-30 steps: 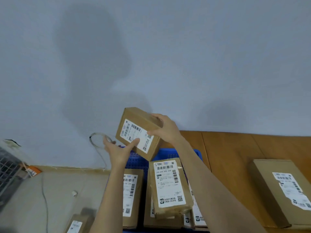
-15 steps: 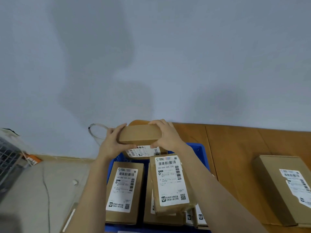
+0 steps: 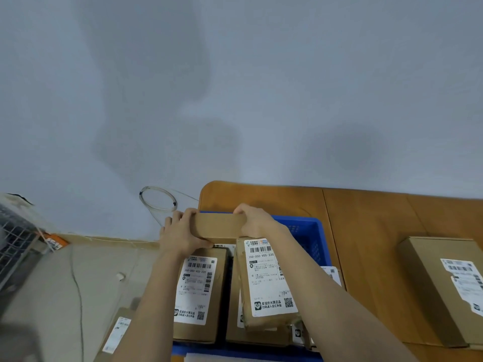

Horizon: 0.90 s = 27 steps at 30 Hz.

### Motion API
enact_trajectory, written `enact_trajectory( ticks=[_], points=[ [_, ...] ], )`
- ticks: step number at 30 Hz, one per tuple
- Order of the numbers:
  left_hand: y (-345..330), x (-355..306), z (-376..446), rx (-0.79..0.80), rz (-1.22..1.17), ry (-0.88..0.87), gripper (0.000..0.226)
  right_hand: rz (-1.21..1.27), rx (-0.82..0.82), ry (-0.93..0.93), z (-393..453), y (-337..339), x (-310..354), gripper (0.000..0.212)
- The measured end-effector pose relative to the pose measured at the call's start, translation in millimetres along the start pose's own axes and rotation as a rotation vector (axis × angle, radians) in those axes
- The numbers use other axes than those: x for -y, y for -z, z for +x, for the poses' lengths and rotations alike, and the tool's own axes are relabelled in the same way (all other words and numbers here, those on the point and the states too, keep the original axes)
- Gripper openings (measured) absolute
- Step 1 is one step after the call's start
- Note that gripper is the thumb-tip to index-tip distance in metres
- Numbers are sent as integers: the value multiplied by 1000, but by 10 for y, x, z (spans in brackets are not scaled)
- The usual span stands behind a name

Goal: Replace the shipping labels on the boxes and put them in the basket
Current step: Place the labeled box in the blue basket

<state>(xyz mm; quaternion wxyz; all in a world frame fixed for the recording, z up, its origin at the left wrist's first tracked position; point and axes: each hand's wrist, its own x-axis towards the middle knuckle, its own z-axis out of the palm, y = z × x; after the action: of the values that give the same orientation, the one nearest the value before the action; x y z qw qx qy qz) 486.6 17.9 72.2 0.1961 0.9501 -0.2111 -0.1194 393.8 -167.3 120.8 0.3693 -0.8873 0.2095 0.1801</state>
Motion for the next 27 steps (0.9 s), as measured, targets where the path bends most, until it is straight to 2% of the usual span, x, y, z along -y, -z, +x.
enact_trajectory(
  ticks=[5, 10, 12, 15, 20, 23, 25, 27],
  points=[
    [0, -24, -27, 18, 12, 16, 89, -37, -7, -30, -9, -7, 2, 57],
    [23, -69, -46, 40, 33, 45, 92, 8, -32, -65, -40, 18, -42, 72],
    [53, -114, -52, 64, 42, 54, 101, 63, -96, -55, -48, 29, -61, 75],
    [123, -240, -67, 88, 13, 63, 117, 185, -203, -13, -94, 103, -37, 67],
    [374, -551, -129, 15, -126, -35, 92, 335, -318, 26, -300, 296, 15, 50],
    [520, -729, -174, 75, -285, -91, 73, 339, -355, -20, -566, 447, -27, 47],
    [565, -864, -264, 131, -385, -92, 58, 299, -383, -94, -792, 521, -95, 53],
    [533, -974, -372, 196, -409, -68, 58, 267, -317, -179, -1028, 534, -204, 55]
  ],
)
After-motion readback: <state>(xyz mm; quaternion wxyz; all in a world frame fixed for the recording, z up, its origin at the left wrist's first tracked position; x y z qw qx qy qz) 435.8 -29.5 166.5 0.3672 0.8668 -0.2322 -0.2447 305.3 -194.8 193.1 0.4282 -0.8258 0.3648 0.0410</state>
